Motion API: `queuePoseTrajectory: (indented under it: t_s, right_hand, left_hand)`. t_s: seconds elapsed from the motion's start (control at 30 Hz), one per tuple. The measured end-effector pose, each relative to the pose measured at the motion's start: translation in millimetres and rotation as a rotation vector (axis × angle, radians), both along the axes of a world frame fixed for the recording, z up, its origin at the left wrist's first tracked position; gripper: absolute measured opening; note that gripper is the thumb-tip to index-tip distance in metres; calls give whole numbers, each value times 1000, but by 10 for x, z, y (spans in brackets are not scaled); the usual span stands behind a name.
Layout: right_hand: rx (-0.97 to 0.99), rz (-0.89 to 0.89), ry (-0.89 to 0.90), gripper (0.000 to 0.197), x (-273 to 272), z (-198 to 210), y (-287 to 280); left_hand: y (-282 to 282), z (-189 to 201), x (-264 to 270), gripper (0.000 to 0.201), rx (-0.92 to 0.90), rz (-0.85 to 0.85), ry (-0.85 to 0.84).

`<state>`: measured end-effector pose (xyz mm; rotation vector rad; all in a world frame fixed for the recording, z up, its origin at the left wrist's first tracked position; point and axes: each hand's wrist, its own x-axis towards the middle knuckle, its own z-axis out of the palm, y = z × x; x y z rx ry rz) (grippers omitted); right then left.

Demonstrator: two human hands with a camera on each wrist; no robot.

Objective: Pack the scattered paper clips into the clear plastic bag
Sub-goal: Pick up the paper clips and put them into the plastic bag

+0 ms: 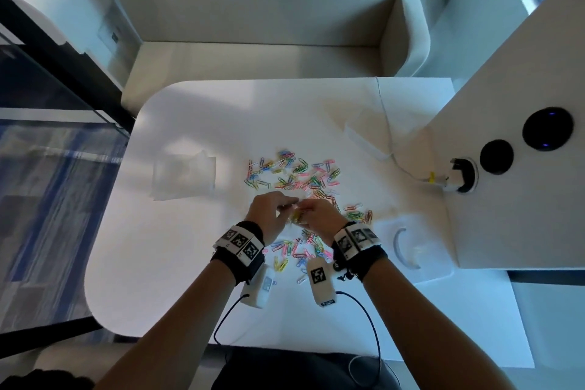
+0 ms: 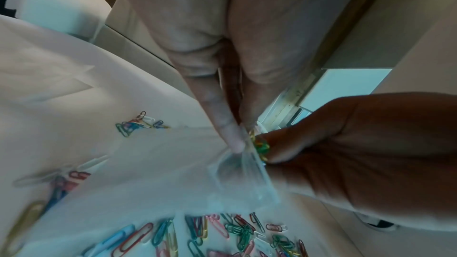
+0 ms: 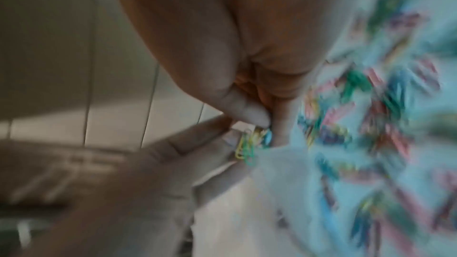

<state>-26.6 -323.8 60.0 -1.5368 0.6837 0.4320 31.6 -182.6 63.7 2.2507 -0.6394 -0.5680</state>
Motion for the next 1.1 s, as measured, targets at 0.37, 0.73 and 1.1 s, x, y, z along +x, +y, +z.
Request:
queuePoseTrajectory:
  t_s: [0.37, 0.73, 1.1]
  right_hand:
    - [-480, -29, -242, 22, -131, 69, -438]
    - [-952, 349, 119, 77, -403, -778, -365]
    - [-1206, 681, -55, 51, -359, -808, -27]
  left_hand:
    - [35, -64, 53, 28, -28, 266, 73]
    - [228, 17, 137, 28, -110, 377, 123]
    - [230, -14, 9, 29, -65, 314, 119]
